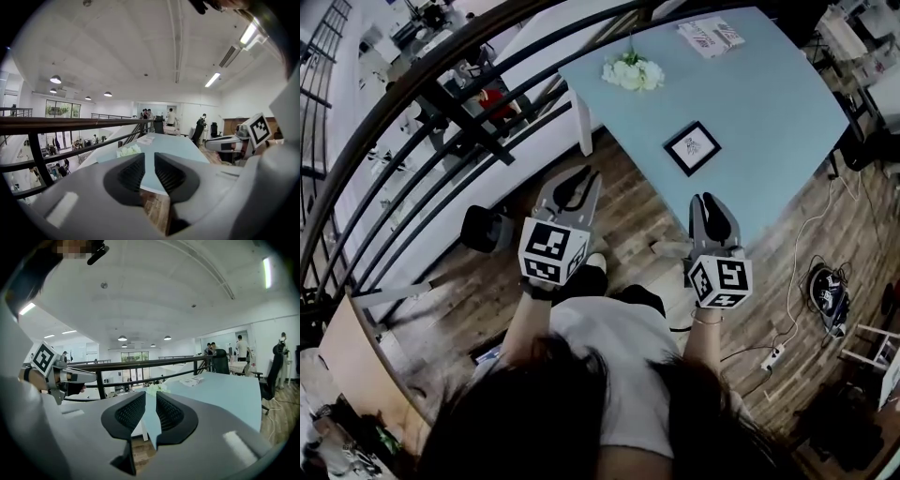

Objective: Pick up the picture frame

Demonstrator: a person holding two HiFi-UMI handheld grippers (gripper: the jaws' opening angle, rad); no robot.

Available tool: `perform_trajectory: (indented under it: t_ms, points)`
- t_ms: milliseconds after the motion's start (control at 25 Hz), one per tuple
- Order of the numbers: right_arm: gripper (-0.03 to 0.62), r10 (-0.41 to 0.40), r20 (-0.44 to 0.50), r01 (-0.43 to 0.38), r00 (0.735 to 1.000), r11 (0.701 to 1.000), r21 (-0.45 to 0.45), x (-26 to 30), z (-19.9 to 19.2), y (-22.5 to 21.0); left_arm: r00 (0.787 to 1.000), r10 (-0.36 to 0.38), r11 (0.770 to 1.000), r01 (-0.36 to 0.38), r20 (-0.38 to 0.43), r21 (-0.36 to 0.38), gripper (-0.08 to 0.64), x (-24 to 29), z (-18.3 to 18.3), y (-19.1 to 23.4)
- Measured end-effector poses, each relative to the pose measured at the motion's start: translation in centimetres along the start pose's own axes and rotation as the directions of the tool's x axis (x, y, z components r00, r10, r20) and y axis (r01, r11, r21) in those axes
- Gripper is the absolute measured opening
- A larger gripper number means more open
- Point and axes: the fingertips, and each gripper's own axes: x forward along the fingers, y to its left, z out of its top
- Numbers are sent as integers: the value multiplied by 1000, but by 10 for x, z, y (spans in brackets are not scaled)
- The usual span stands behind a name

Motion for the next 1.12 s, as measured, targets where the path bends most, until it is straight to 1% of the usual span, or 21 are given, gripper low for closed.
perform_trajectory:
  t_ms: [280, 520, 760, 880, 1000, 1120]
  points:
    - [60, -40, -50, 41, 998, 999, 29, 23, -12, 2, 1000, 14, 1000, -14, -18, -16, 81, 1, -7, 35]
    - [61, -79, -85, 85, 993, 994, 68, 40, -24, -20, 999, -23, 999, 22, -50, -32, 87, 34, -14, 41]
    - [61, -128, -87, 138, 988, 984, 114, 69, -25, -66, 992, -99, 995, 98, -73, -13, 91, 101, -4, 34]
    - [63, -153, -99, 165, 983, 978, 127, 90, -24, -94, 986, -143, 990, 144, -82, 4, 91, 142, 9, 32]
    - [64, -167, -115, 181, 979, 976, 125, 114, -21, -123, 982, -169, 985, 171, -80, 12, 91, 188, 23, 33]
    - [64, -197, -115, 212, 974, 968, 135, 130, -15, -155, 975, -206, 978, 208, -80, 22, 91, 231, 36, 28]
